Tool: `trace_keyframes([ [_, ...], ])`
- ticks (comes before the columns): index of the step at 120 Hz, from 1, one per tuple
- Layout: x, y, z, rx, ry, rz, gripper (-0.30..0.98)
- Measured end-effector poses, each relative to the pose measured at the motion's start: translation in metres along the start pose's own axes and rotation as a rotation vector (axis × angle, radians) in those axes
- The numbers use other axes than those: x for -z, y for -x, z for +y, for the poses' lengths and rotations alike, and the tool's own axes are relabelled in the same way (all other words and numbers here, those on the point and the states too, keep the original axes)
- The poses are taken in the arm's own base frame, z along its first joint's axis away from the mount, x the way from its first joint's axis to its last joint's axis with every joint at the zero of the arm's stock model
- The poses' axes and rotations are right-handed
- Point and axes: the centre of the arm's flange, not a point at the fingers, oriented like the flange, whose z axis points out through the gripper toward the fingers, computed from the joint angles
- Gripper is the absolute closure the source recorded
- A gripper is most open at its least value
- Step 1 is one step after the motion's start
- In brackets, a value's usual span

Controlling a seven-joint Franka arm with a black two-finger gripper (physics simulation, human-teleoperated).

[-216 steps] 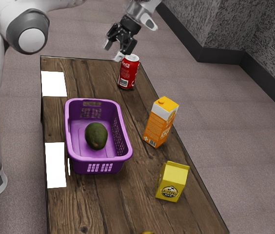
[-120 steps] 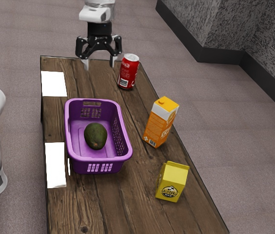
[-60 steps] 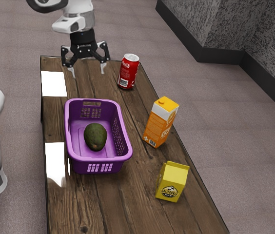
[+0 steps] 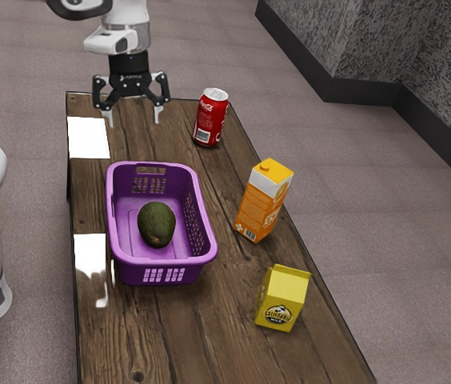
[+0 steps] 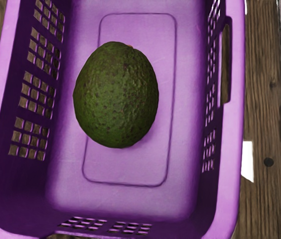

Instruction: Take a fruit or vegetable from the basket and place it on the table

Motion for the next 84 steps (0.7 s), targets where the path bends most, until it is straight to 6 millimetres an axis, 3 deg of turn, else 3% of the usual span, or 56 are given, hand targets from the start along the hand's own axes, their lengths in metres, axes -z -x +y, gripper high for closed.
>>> trace_keyframes([
  [42, -0.037, 0.000, -0.004, -0.010, 0.043, -0.053, 0.00],
  [59, -0.060, -0.001, -0.023, -0.033, 0.044, -0.121, 0.00],
  [84, -0.063, -0.018, -0.035, -0.094, -0.003, -0.142, 0.00],
])
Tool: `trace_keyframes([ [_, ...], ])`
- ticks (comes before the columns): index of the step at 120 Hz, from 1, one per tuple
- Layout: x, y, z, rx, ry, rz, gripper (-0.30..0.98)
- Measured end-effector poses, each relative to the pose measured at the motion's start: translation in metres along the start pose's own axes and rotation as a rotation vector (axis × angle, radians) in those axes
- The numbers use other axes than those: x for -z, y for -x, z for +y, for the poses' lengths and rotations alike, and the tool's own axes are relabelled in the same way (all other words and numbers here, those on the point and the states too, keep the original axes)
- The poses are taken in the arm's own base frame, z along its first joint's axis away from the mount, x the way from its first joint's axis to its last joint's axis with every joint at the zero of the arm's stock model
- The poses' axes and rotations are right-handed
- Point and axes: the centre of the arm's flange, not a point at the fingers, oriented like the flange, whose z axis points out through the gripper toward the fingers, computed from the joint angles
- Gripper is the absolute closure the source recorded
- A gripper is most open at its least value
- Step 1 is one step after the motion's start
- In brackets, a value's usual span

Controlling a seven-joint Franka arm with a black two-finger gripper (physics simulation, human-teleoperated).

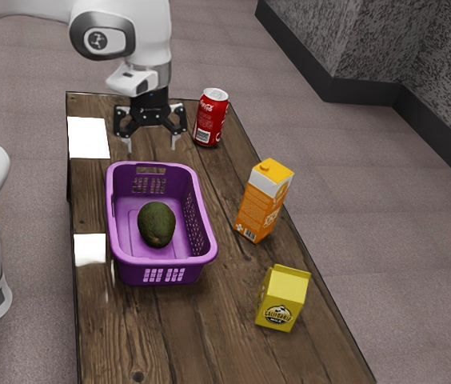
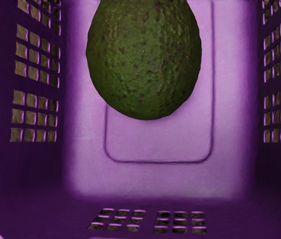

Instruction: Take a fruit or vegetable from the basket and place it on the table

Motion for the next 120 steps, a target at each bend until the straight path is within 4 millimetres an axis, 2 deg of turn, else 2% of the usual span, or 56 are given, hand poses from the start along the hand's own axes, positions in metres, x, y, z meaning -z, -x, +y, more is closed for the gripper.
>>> trace_keyframes([
  [32, -0.003, -0.016, -0.003, 0.005, -0.006, 0.028, 0.00],
  [70, -0.017, -0.031, 0.003, 0.148, 0.056, 0.048, 0.00],
  [84, -0.019, -0.047, 0.004, 0.153, 0.069, 0.049, 0.00],
  [98, -0.020, -0.056, 0.004, 0.173, 0.076, 0.050, 0.00],
  [120, -0.021, -0.096, 0.004, 0.120, 0.083, 0.043, 0.00],
])
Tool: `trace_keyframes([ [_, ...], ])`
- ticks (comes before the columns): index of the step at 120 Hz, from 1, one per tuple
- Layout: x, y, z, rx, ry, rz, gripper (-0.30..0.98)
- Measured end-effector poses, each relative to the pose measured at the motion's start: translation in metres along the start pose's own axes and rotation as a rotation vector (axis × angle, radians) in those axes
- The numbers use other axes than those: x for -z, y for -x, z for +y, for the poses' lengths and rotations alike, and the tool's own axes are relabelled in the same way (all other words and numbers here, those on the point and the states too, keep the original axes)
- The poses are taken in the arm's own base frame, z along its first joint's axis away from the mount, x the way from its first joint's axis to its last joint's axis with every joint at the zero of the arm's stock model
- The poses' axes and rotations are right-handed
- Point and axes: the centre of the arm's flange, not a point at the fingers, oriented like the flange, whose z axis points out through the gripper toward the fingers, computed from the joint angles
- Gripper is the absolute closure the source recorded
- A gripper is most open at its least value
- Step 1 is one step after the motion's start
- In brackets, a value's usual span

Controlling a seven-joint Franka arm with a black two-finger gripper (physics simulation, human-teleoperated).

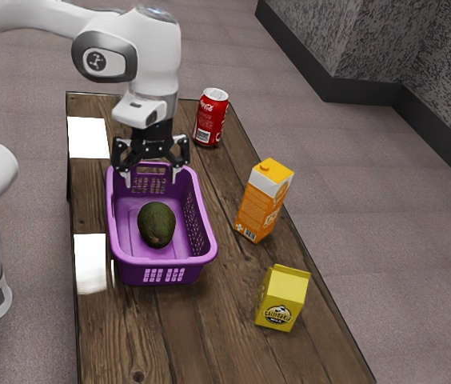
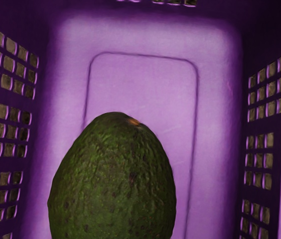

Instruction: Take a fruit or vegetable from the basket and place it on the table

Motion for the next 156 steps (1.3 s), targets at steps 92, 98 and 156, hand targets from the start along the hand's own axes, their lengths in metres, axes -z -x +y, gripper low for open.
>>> trace_keyframes([
  [92, -0.048, -0.004, -0.020, -0.007, 0.027, -0.033, 0.00],
  [98, -0.051, 0.003, -0.023, 0.003, 0.029, -0.034, 0.00],
  [156, -0.075, -0.002, -0.023, -0.011, 0.044, -0.052, 0.00],
])
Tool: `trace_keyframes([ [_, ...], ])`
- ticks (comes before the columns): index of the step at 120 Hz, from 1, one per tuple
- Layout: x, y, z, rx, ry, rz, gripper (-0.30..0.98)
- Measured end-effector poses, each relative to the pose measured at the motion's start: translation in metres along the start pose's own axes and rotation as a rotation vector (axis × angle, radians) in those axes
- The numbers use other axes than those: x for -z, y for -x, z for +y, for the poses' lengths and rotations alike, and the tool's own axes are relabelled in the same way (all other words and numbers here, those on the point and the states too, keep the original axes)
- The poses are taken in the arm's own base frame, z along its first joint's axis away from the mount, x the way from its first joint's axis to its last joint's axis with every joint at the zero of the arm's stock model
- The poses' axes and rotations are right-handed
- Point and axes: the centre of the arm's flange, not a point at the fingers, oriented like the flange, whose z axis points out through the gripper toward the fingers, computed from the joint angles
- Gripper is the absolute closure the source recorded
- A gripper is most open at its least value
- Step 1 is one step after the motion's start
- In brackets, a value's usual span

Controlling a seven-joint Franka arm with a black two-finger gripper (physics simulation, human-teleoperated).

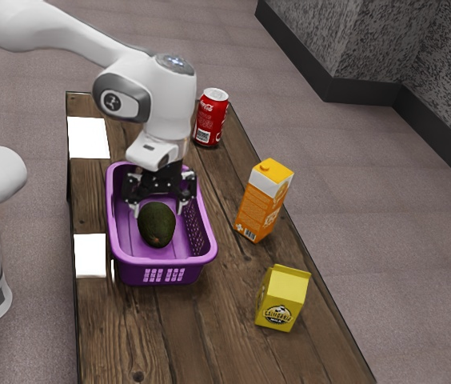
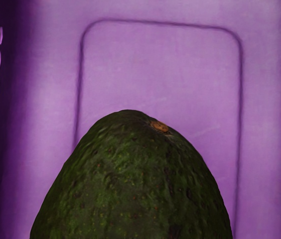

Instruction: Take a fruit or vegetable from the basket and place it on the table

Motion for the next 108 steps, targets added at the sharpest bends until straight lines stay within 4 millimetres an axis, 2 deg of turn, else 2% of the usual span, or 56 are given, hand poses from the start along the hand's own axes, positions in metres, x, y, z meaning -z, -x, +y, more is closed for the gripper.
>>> trace_keyframes([
  [108, -0.031, -0.013, -0.010, 0.012, 0.023, -0.046, -0.02],
])
